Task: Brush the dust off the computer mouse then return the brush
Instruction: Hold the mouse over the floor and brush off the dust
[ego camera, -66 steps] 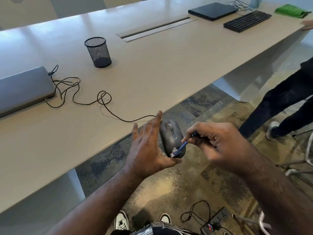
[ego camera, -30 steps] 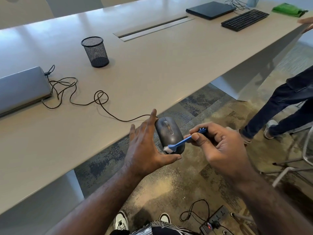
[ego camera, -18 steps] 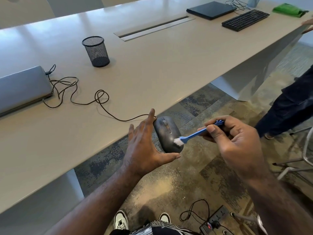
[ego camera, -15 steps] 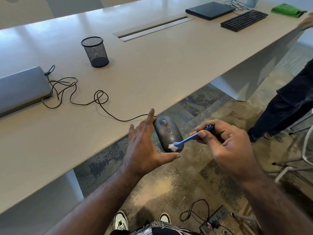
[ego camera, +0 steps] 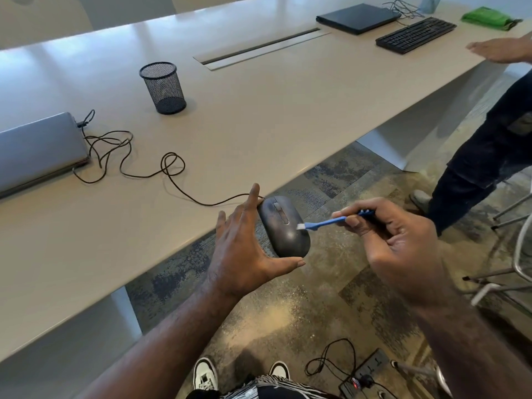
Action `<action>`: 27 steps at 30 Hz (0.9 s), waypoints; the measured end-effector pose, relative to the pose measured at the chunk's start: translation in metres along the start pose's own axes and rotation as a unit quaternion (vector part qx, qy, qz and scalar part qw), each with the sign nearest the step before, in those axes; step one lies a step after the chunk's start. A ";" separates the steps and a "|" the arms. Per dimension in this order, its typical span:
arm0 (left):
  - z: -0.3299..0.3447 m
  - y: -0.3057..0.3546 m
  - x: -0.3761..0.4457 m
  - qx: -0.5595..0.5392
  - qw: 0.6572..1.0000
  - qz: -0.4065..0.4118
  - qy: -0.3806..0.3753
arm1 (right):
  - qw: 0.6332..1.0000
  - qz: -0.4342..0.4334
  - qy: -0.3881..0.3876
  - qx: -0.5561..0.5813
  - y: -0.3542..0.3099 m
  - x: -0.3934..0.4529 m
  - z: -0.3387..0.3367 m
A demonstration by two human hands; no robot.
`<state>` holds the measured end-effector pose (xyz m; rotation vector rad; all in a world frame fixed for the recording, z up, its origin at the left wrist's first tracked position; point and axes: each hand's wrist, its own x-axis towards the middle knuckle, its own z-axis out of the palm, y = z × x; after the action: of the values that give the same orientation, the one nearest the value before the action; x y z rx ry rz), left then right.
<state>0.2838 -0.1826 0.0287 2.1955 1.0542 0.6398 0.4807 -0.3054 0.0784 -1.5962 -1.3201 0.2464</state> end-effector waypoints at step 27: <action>0.002 0.002 -0.005 0.033 0.998 0.042 -0.026 | 1.000 0.000 0.012 -0.006 0.004 0.023 0.013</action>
<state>0.2837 -0.1886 0.0281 2.3122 0.9727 0.5882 0.4827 -0.2790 0.0786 -1.6057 -1.3057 0.2194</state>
